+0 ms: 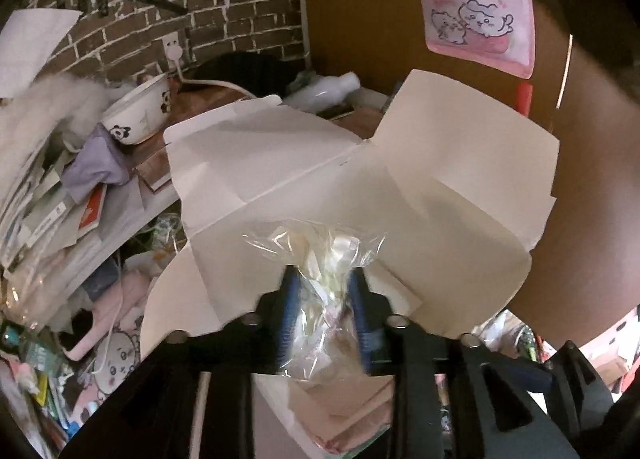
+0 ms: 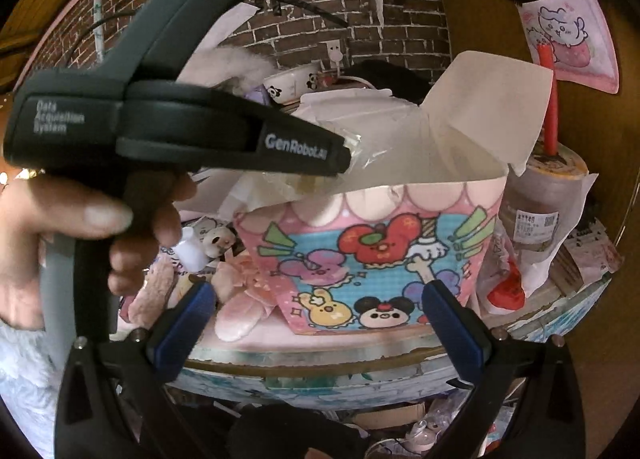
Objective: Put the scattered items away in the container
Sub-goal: 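Lift the bag and carry it over the open pink box, then open the left gripper to drop the bag into the box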
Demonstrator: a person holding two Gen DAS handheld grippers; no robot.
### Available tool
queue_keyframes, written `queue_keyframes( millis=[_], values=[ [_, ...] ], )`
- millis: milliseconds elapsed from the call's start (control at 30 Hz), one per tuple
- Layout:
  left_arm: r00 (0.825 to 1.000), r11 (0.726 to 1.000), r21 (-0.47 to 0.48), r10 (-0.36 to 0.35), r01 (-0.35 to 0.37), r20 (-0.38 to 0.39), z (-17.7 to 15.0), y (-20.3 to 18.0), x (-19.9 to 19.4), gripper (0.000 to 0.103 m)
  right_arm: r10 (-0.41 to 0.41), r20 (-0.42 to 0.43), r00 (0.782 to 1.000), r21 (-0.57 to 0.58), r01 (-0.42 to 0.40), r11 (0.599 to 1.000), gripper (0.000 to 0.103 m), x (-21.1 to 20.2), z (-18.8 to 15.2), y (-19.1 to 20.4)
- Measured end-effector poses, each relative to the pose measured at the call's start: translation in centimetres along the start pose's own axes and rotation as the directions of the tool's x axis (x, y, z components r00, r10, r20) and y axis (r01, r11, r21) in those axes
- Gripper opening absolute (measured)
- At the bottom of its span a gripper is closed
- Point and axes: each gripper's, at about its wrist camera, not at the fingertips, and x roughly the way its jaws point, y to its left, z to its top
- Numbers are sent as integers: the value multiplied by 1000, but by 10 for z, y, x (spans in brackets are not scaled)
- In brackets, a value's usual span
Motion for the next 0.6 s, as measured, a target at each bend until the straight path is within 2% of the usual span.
queue_keyframes(
  millis=[33, 100, 133, 233, 333, 367, 500, 600],
  values=[
    [1000, 1000, 2, 7, -7, 11, 0, 0, -2, 55, 1, -2, 1000, -2, -1, 1000, 103, 1, 0, 1],
    [998, 1000, 4, 23, -23, 57, -1, 2, -10, 73, 2, -5, 1000, -7, -2, 1000, 103, 2, 0, 3],
    [996, 1000, 5, 26, -26, 81, -2, 2, -16, 76, 2, -7, 1000, -10, -2, 1000, 103, 3, -1, 4],
    [986, 998, 7, 55, -57, 159, -5, 5, -40, 82, 4, -15, 1000, -20, -5, 1000, 103, 6, -1, 11],
    [963, 989, -3, 147, -150, 228, -15, 10, -70, 92, 13, -18, 1000, -31, -14, 999, 103, 8, -2, 19],
    [952, 982, -20, 189, -190, 239, -22, 15, -80, 92, 16, -19, 1000, -36, -17, 999, 103, 9, -3, 22],
    [920, 948, -119, 314, -294, 232, -59, 44, -115, 93, 25, -32, 999, -68, -27, 997, 103, 15, -6, 40],
    [883, 898, -210, 427, -388, 196, -95, 69, -133, 94, 40, -50, 998, -96, -44, 994, 103, 21, -10, 55]
  ],
)
